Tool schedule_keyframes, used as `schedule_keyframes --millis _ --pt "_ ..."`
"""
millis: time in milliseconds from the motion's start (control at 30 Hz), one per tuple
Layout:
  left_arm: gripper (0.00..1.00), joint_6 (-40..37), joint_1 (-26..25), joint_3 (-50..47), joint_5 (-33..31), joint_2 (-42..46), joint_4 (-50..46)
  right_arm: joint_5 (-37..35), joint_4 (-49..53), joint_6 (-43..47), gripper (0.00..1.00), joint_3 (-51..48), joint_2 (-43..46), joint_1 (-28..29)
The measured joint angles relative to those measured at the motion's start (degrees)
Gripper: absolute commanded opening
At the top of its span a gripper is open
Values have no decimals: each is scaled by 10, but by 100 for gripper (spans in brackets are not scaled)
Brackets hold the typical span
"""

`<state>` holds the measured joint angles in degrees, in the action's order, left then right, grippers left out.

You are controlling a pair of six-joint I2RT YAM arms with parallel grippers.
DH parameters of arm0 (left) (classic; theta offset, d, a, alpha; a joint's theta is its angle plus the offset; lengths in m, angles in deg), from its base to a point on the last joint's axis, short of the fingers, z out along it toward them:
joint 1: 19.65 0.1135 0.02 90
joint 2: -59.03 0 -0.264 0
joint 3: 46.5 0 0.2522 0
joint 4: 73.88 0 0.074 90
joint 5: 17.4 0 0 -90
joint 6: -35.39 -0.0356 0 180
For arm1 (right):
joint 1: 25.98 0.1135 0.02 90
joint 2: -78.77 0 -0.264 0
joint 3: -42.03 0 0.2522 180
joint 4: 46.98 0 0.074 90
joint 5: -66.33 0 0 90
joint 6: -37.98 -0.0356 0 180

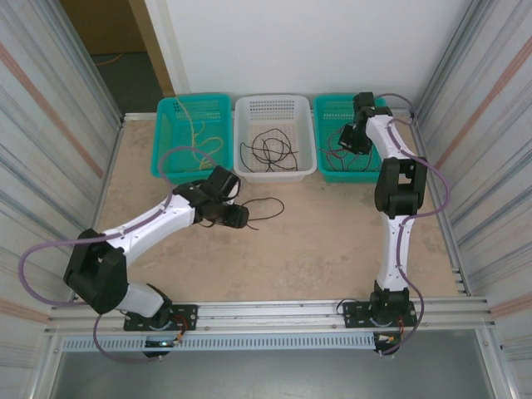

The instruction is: Untangle the cables

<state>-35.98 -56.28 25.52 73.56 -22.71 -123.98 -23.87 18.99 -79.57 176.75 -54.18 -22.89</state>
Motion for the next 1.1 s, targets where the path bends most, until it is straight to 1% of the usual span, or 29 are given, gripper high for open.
schedule_keyframes --millis 33,67,167,233,300,400,500,700,800,967,1100 --pt "61 0 0 -4 -1 5 -1 -15 7 6 36 7 0 0" --pt "61 0 0 -8 -2 10 -1 -27 9 15 43 12 1 2" --pt "63 3 0 -21 -2 16 -2 -47 11 39 56 12 4 13" --pt "64 6 0 -25 -2 16 -3 -48 23 56 55 24 1 29" --pt "65 7 0 -25 -2 13 -2 -42 44 62 52 68 -14 44" --pt "66 7 0 -22 -1 -2 -3 -11 49 66 52 137 -42 59" --pt "67 5 0 -18 -2 -24 -3 21 48 67 52 162 -59 58" --pt "67 -4 0 -2 -2 -56 -2 75 43 68 51 160 -77 49" --pt "67 -7 0 2 -2 -65 1 91 33 73 51 152 -77 46" --pt "67 -9 0 3 -1 -67 2 98 25 73 51 147 -77 48" --pt "67 -15 -1 5 -1 -71 2 76 26 71 50 136 -68 47"
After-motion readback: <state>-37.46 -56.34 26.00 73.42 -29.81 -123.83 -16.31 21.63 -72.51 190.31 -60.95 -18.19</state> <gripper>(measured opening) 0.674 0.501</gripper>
